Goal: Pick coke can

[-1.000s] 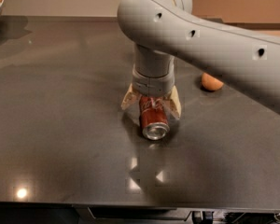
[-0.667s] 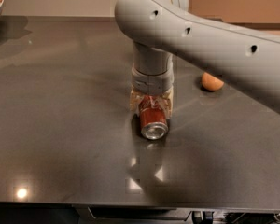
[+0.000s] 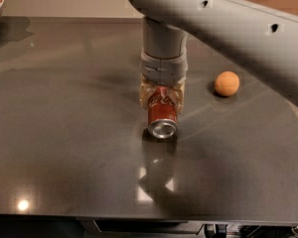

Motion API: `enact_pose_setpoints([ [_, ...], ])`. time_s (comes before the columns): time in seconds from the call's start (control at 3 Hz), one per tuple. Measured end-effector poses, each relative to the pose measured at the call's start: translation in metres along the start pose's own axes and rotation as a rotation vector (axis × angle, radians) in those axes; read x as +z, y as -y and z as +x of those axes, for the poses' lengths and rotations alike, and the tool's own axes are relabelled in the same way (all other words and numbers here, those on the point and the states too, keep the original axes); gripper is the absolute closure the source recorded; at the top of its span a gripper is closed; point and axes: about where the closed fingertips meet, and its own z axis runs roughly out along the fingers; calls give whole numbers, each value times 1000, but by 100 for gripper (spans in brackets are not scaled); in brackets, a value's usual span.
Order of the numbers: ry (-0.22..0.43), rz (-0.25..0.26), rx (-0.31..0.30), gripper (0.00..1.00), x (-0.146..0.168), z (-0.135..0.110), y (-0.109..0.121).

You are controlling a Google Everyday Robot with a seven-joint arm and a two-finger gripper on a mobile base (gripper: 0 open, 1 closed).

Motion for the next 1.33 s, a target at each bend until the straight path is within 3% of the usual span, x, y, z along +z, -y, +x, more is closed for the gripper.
enact_pose_setpoints([
  [0.33,19,70,-17,100,-29,4,9],
  [1.0,-1,303,-86,100,-111,12,43],
  [1.33,19,383,-79,100,-133,12,53],
])
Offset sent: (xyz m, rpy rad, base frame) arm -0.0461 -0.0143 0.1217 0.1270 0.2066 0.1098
